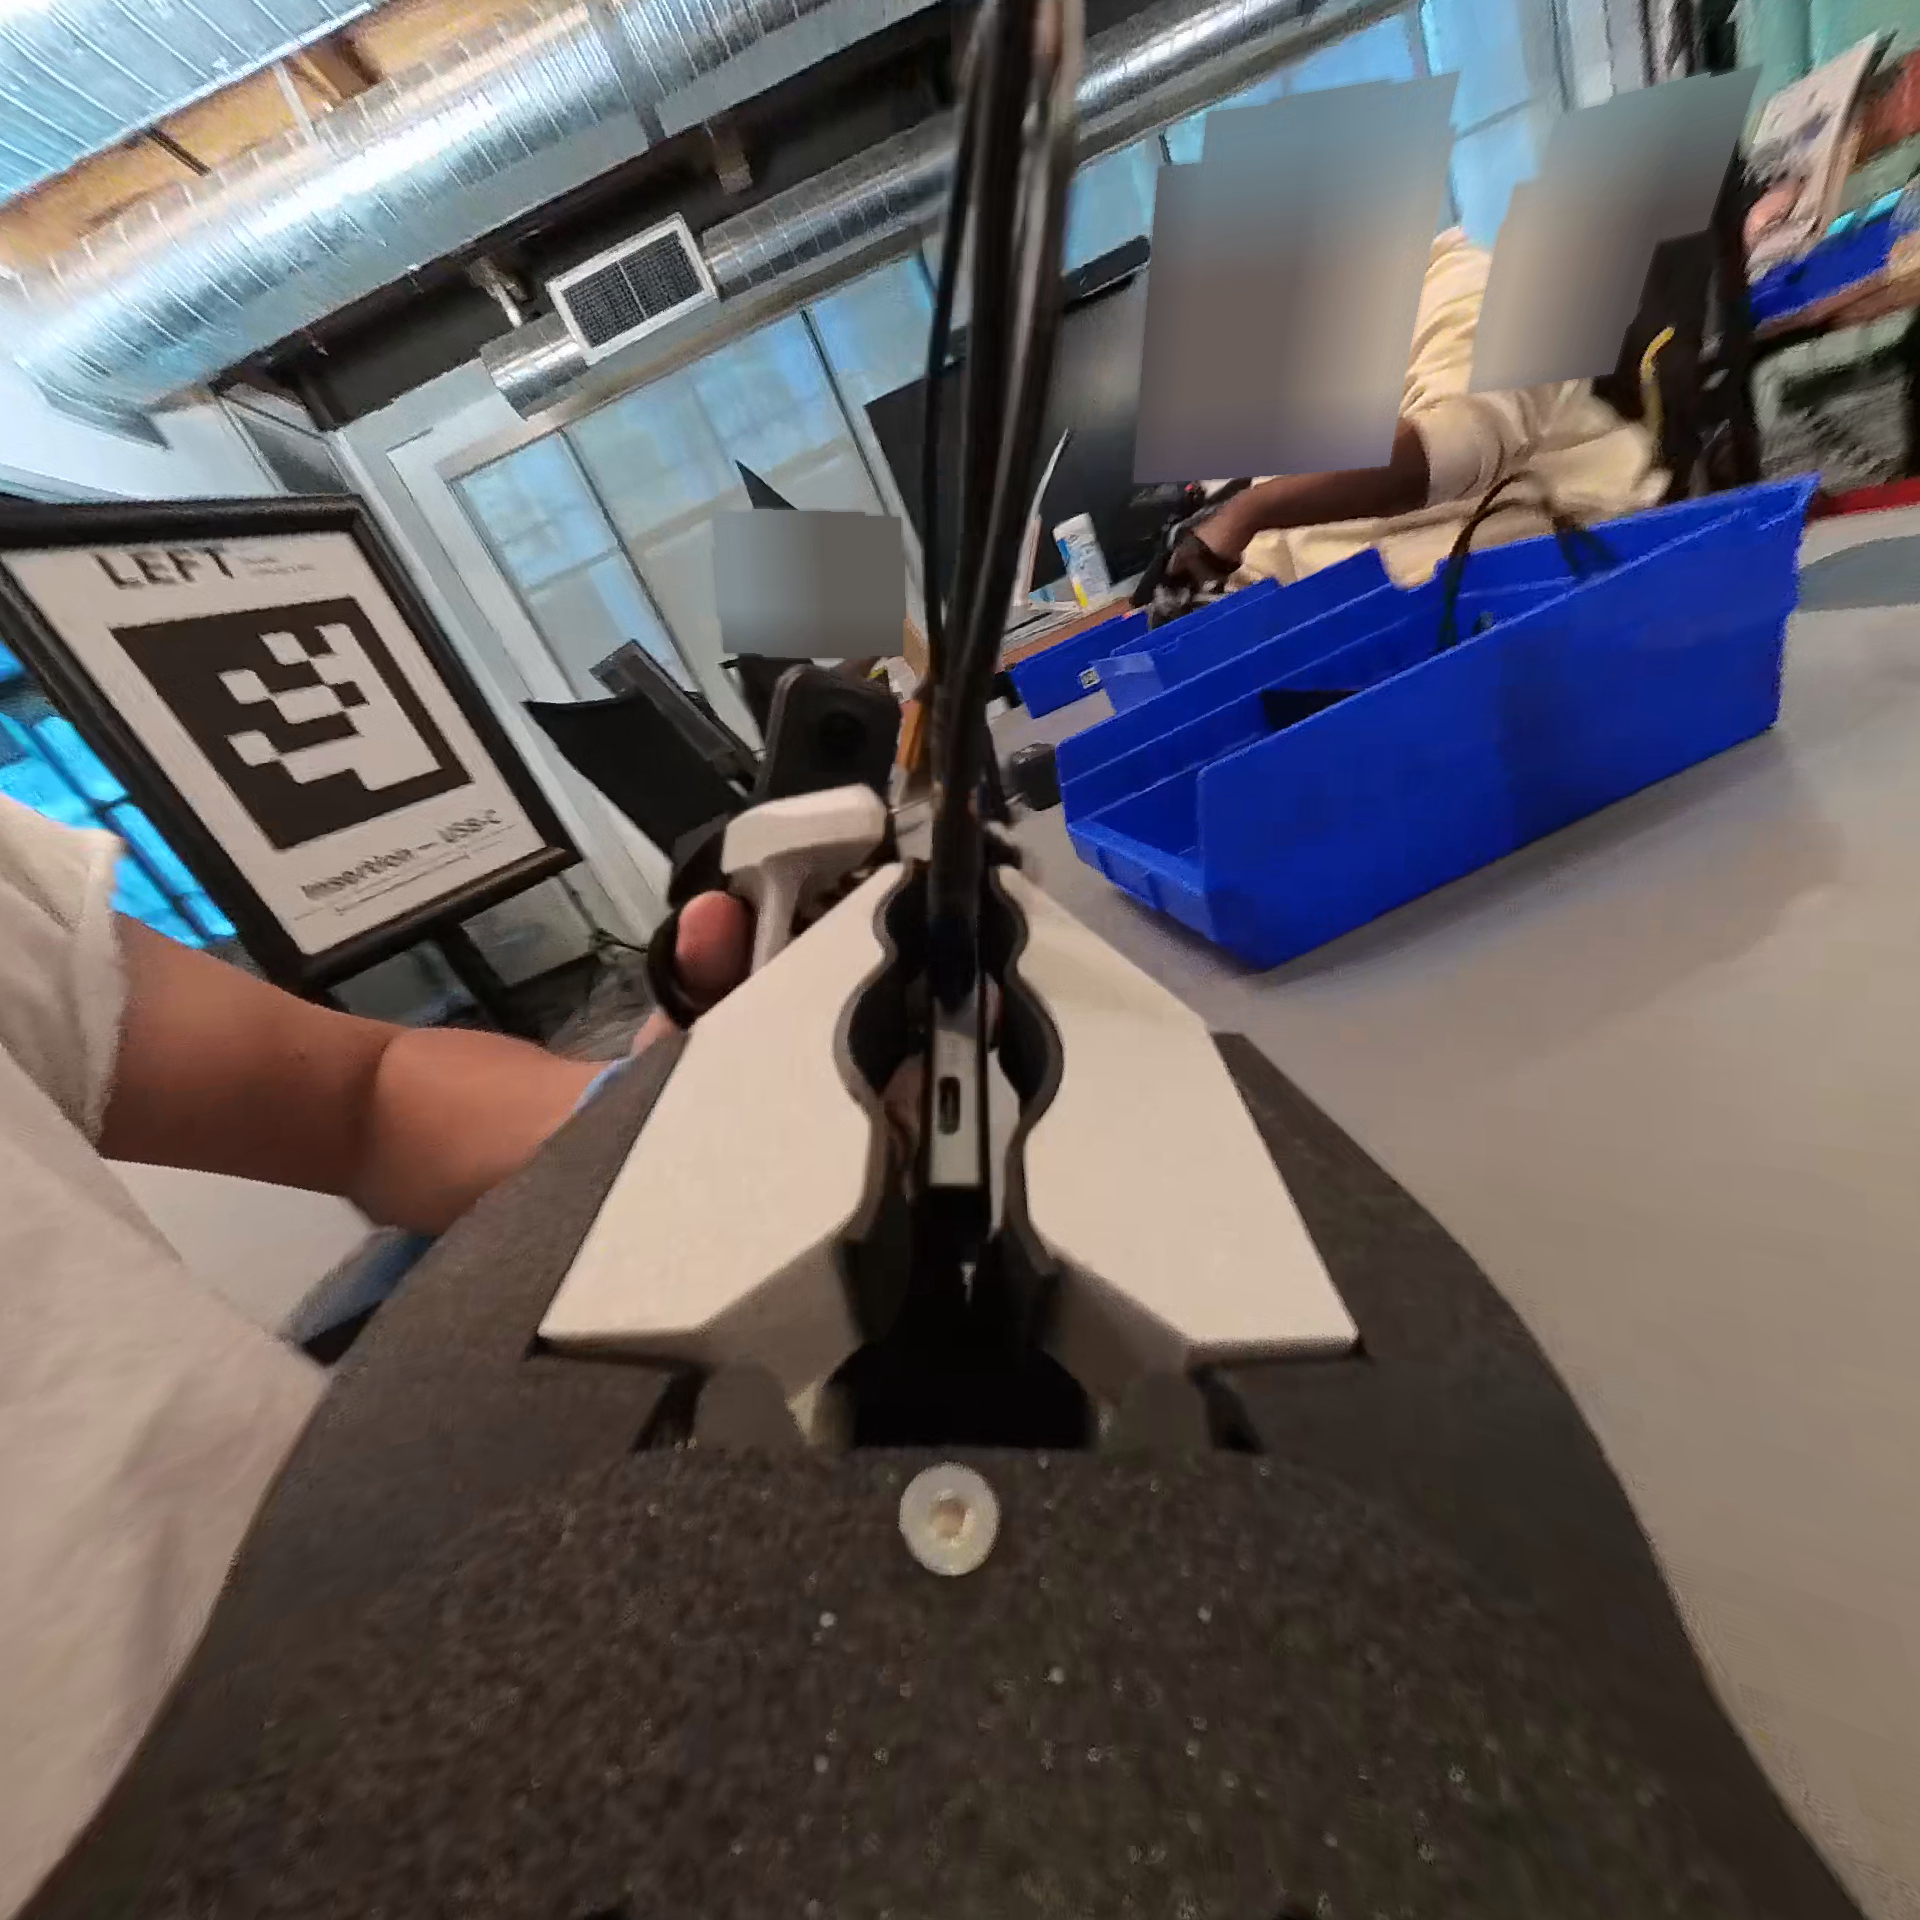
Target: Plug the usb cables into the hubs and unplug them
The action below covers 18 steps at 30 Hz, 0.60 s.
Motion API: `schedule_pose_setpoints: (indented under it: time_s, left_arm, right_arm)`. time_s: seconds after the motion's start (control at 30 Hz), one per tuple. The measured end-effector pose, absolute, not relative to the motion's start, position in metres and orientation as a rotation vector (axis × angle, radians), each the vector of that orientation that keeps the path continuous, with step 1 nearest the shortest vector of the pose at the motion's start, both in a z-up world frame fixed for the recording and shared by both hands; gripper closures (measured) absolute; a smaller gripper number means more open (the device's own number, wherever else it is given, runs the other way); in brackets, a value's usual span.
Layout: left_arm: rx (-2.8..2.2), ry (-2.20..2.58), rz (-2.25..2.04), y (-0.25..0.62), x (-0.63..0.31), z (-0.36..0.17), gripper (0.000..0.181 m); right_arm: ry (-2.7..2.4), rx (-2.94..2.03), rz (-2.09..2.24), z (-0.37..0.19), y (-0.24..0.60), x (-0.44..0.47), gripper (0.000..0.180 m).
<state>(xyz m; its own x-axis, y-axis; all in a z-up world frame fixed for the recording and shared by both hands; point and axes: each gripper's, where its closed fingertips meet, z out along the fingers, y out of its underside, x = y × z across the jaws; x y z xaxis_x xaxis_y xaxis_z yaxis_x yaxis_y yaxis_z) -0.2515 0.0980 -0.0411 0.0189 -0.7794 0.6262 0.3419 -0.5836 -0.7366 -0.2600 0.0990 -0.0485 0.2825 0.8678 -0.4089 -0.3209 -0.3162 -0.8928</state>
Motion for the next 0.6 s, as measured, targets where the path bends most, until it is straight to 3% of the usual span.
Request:
schedule_pose_setpoints:
  time_s: [0.1,0.23,0.6]
  left_arm:
    - [-1.434,0.423,-1.711,0.104,-0.255,-0.036,0.157]
    - [-1.463,0.457,-1.725,0.107,-0.258,-0.039,0.17]
    - [-1.54,0.718,-1.726,0.106,-0.269,-0.05,0.17]
  right_arm:
    - [-0.49,-1.472,1.518,-0.054,0.094,-0.27,0.171]
    - [-0.447,-1.515,1.617,-0.058,0.093,-0.276,0.171]
    - [-0.545,-1.56,1.565,-0.057,0.097,-0.248,0.16]
